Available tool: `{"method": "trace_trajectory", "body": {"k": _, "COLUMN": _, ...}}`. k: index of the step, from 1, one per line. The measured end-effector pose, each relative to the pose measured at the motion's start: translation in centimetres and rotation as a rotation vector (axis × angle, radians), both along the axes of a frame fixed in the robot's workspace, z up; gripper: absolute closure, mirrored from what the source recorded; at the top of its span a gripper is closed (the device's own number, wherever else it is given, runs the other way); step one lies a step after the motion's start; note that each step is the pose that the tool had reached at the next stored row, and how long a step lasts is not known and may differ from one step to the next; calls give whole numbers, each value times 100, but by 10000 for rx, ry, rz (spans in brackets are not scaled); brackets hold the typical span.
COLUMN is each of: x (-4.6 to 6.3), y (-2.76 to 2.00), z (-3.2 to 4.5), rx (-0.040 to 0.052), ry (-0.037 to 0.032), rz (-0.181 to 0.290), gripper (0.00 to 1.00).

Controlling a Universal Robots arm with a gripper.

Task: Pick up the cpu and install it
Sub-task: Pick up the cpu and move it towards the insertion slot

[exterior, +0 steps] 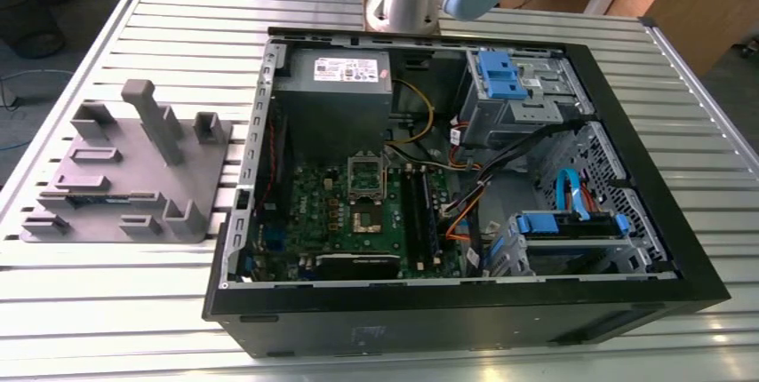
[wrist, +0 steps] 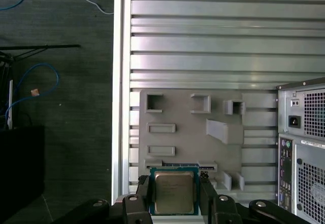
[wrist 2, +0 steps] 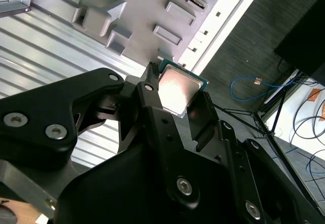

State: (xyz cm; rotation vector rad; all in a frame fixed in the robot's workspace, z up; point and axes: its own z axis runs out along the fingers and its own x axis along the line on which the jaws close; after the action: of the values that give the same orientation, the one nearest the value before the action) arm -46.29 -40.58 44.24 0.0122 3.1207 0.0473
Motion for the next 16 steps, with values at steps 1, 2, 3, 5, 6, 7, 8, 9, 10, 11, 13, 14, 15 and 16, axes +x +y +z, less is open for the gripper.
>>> {"method": "trace_trajectory", "body": {"k": 1, "x": 7, "y": 0, "z": 0, "rx": 0, "ry": 0, "rz": 0, "gripper": 53}}
{"method": "trace_trajectory", "body": {"k": 2, "x": 13, "y": 0, "z": -1, "rx": 0, "ry": 0, "rz": 0, "gripper": 53}}
{"method": "trace_trajectory", "body": {"k": 3, "x": 20, "y": 0, "z": -1, "rx": 0, "ry": 1, "rz": 0, "gripper": 53}}
{"method": "trace_trajectory", "body": {"k": 5, "x": 35, "y": 0, "z": -1, "rx": 0, "ry": 2, "rz": 0, "gripper": 53}}
{"method": "trace_trajectory", "body": {"k": 6, "x": 41, "y": 0, "z": -1, "rx": 0, "ry": 1, "rz": 0, "gripper": 53}}
{"method": "trace_trajectory", "body": {"k": 7, "x": 48, "y": 0, "z": -1, "rx": 0, "ry": 1, "rz": 0, "gripper": 53}}
{"method": "trace_trajectory", "body": {"k": 8, "x": 55, "y": 0, "z": -1, "rx": 0, "ry": 2, "rz": 0, "gripper": 53}}
{"method": "trace_trajectory", "body": {"k": 9, "x": 62, "y": 0, "z": -2, "rx": 0, "ry": 2, "rz": 0, "gripper": 53}}
{"method": "trace_trajectory", "body": {"k": 10, "x": 69, "y": 0, "z": -1, "rx": 0, "ry": 3, "rz": 0, "gripper": 53}}
{"method": "trace_trajectory", "body": {"k": 11, "x": 76, "y": 0, "z": -2, "rx": 0, "ry": 3, "rz": 0, "gripper": 53}}
{"method": "trace_trajectory", "body": {"k": 13, "x": 90, "y": 0, "z": -2, "rx": -1, "ry": 5, "rz": 0, "gripper": 53}}
{"method": "trace_trajectory", "body": {"k": 14, "x": 97, "y": 0, "z": -2, "rx": 0, "ry": 4, "rz": 0, "gripper": 53}}
{"method": "trace_trajectory", "body": {"k": 15, "x": 103, "y": 0, "z": -2, "rx": -1, "ry": 4, "rz": -1, "gripper": 53}}
{"method": "trace_trajectory", "body": {"k": 16, "x": 110, "y": 0, "z": -3, "rx": 0, "ry": 4, "rz": 0, "gripper": 53}}
